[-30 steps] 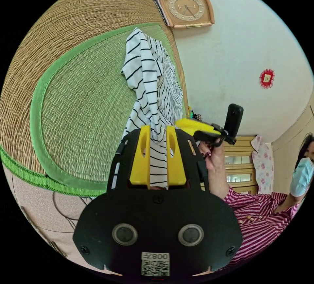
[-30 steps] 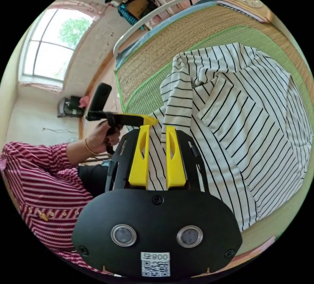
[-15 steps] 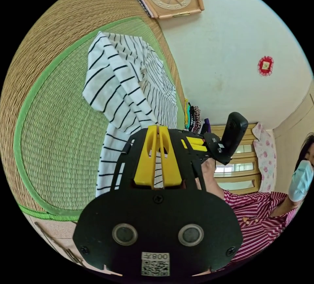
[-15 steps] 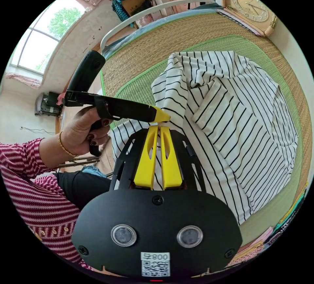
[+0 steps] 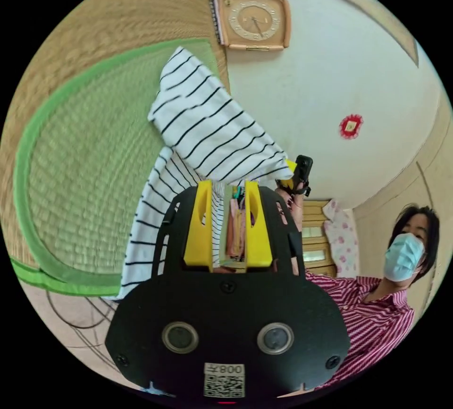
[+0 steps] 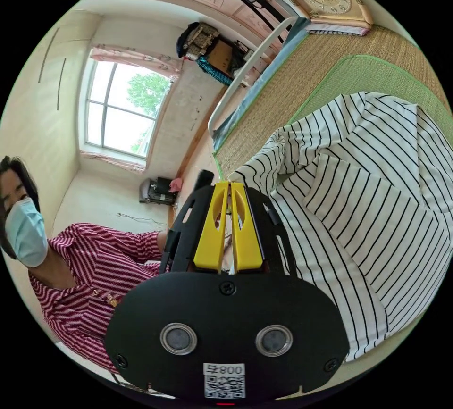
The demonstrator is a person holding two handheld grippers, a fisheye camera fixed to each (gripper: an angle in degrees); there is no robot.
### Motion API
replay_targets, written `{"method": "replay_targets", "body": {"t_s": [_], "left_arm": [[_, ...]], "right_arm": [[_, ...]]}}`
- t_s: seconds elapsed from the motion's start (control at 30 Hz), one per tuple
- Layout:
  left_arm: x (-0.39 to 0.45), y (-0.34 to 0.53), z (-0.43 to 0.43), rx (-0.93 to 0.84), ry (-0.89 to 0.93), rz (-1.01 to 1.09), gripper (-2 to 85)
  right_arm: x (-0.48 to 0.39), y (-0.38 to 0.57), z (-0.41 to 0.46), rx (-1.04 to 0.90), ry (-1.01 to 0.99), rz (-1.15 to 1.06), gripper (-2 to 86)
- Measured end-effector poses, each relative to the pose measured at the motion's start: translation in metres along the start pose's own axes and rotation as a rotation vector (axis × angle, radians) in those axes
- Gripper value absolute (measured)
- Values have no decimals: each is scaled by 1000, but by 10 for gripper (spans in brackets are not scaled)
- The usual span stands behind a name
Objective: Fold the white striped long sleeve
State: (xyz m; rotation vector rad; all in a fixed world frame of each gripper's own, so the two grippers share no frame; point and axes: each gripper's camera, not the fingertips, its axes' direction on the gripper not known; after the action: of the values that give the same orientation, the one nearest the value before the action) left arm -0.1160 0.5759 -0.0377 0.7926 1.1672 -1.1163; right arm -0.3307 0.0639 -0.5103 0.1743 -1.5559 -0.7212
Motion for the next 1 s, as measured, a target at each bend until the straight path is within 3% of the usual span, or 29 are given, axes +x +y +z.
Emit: {"method": "replay_targets", "body": {"t_s": [0.13,0.27,0.5,0.73,1.0], "left_arm": [[-21,2,21,109,331,-79,120],[-16,-4,24,225,510,-74,69],[78,-51,0,296,456,110,17],[201,-67,74,28,278,389,12],[130,-11,201,-307,84,142,10]], "right_arm": [[11,-7,-5,8,-63,-3,3],[25,-13,-10,23,-100,10,3],[48,-43,-72,130,-103,1,3],[51,15,-185,300,-27,-76,2],[223,234,-206,389,-7,337,3]]}}
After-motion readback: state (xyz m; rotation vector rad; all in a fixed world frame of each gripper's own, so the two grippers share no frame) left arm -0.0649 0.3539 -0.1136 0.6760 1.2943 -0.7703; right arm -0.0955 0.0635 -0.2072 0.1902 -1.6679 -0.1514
